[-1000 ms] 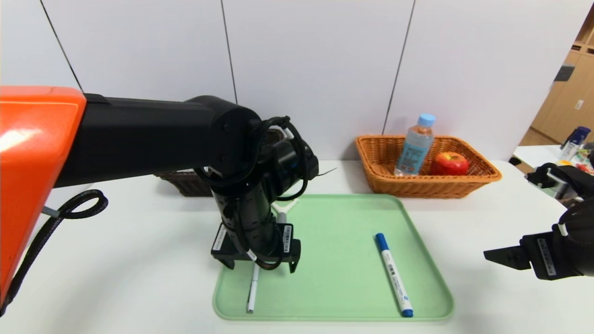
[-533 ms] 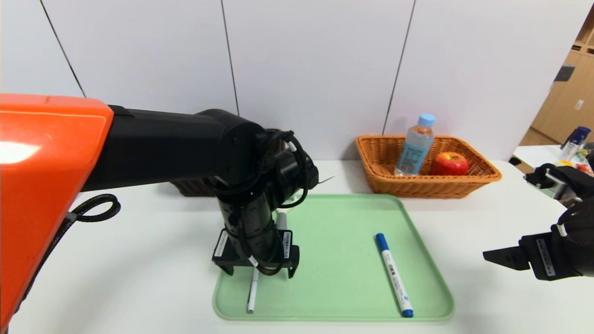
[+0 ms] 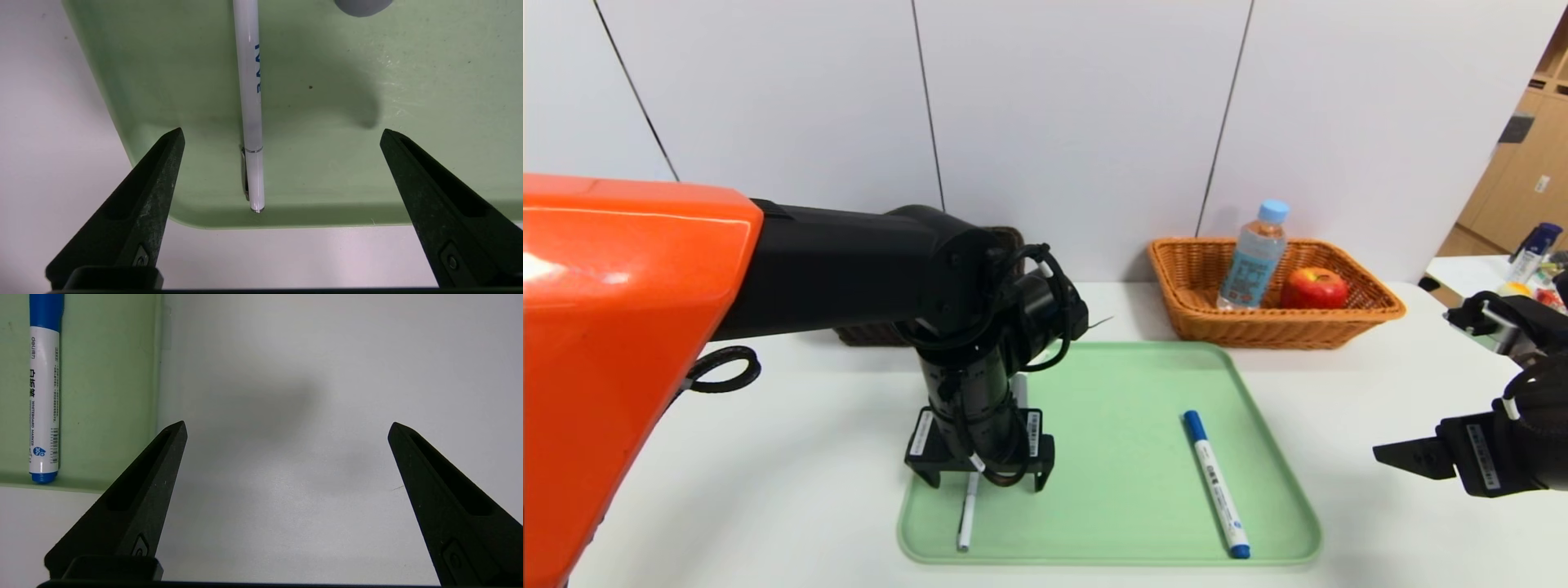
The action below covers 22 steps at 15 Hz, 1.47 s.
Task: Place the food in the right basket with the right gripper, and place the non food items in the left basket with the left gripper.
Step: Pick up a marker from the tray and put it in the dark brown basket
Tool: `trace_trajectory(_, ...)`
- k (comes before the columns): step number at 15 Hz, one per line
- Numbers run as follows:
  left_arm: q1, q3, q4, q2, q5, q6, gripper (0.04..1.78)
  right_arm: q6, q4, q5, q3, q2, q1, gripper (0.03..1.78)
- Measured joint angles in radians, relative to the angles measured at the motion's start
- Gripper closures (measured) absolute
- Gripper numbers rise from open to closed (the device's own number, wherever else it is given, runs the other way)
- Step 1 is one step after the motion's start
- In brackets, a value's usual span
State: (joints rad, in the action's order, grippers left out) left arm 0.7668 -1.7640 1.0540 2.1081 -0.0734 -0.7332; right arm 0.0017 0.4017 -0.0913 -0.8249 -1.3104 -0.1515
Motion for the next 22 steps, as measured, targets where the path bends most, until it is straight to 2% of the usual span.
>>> trace_trajectory(10, -0.011, 0.004, -0.022, 0.018, 0.007, -0.008, 0.13, 0.000, -0.001, 0.000, 0.019, -0.001, 0.000, 0.11)
trace_trajectory(14, -0.014, 0.002, -0.022, 0.029, 0.005, -0.008, 0.73, 0.000, 0.000, 0.000, 0.020, 0.001, 0.000, 0.11)
trace_trajectory(17, -0.014, 0.003, -0.021, 0.034, 0.005, -0.008, 1.03, 0.000, 0.000, 0.001, 0.022, 0.004, 0.000, 0.11)
trace_trajectory(18, -0.016, 0.003, -0.021, 0.035, 0.005, -0.008, 1.30, 0.000, 0.000, 0.001, 0.023, 0.005, 0.000, 0.11)
trace_trajectory(19, -0.017, 0.004, -0.022, 0.036, 0.007, -0.007, 1.77, 0.000, -0.001, 0.001, 0.023, 0.006, 0.000, 0.11)
trace_trajectory(22, -0.021, 0.018, -0.024, 0.036, 0.004, -0.009, 1.77, 0.000, -0.001, 0.003, 0.024, 0.011, 0.000, 0.11)
